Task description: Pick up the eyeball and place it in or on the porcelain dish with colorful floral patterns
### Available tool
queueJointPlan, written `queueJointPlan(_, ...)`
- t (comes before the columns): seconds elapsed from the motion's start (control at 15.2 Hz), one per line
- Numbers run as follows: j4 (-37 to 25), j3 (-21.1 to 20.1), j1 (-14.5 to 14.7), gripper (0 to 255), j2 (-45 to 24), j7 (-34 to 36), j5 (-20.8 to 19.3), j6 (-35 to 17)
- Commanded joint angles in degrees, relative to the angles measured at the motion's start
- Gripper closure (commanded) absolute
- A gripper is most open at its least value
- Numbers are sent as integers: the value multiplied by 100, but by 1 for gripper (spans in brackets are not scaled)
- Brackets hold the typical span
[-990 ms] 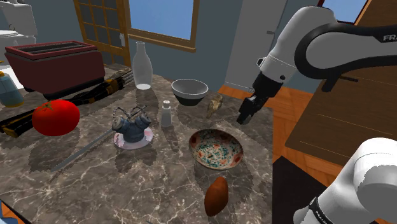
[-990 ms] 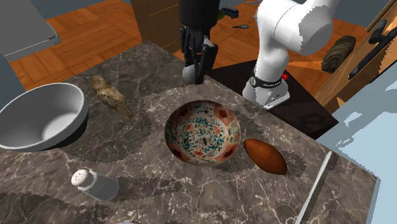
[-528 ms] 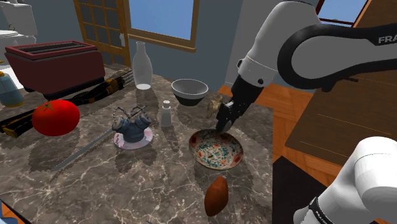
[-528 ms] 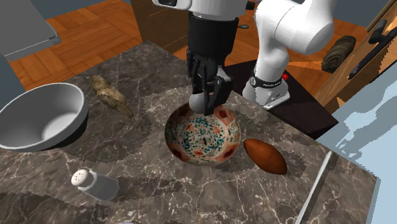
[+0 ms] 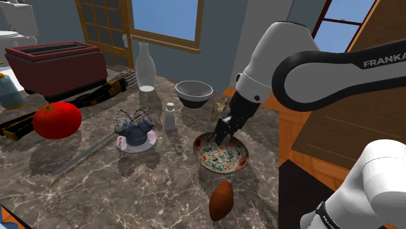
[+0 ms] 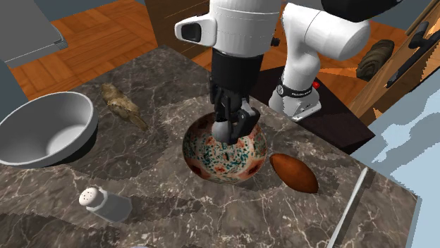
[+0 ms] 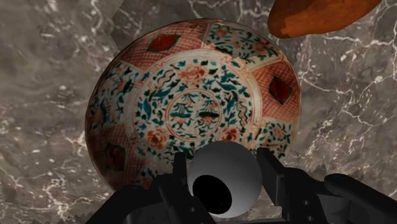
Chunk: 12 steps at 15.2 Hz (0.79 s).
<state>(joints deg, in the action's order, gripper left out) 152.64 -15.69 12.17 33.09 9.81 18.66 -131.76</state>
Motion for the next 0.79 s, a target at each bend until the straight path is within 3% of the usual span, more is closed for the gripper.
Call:
queueJointPlan(0.0, 111, -30, 21, 255, -62, -14, 40, -177)
queueJointPlan(0.26, 302, -75, 49, 255, -247, -67, 112, -550)
queueJointPlan(0.73, 302, -75, 49, 255, -247, -67, 112, -550)
